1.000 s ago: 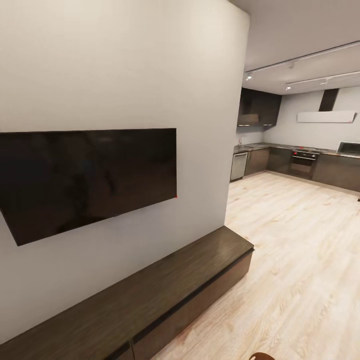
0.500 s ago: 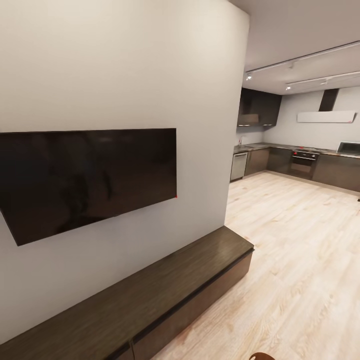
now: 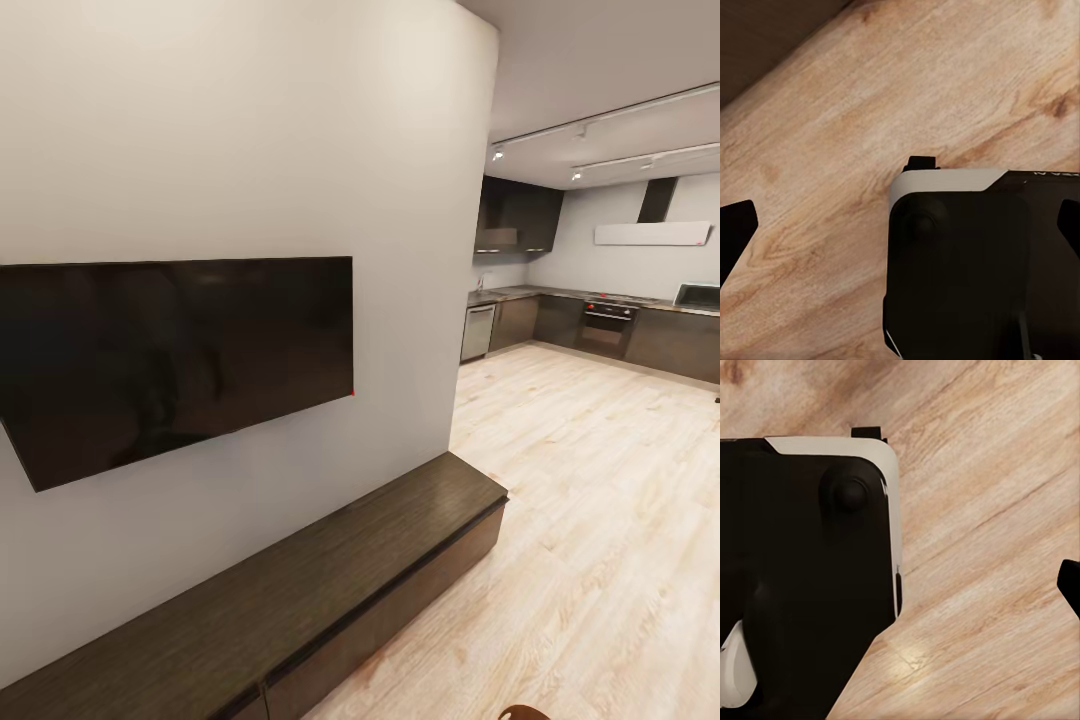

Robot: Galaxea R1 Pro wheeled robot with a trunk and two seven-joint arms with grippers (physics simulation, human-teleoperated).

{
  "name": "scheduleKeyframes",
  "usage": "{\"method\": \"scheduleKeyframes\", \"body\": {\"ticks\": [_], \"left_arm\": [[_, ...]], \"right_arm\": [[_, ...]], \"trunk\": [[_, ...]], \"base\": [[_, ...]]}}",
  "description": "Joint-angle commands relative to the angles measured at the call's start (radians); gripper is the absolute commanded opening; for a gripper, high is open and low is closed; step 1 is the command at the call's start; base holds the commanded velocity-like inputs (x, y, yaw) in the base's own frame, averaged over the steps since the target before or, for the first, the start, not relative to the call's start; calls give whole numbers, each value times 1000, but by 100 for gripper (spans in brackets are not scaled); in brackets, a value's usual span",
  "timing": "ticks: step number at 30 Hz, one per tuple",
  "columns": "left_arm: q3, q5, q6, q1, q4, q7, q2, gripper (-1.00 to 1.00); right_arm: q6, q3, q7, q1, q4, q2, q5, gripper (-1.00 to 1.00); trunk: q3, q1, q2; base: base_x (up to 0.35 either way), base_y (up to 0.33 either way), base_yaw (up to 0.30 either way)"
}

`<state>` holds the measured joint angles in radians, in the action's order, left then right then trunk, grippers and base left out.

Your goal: Put the three can of soda from the living room inside the tash can in the kitchen.

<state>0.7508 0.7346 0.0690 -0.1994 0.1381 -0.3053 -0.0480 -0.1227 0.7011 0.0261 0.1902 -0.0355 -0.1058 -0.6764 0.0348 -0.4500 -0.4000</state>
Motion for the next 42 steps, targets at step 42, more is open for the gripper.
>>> {"method": "scheduleKeyframes", "body": {"ticks": [42], "left_arm": [[0, 0, 0, 0, 0, 0, 0, 100]], "right_arm": [[0, 0, 0, 0, -3, 0, 0, 100]], "trunk": [[0, 0, 0]], "base": [[0, 0, 0]]}}
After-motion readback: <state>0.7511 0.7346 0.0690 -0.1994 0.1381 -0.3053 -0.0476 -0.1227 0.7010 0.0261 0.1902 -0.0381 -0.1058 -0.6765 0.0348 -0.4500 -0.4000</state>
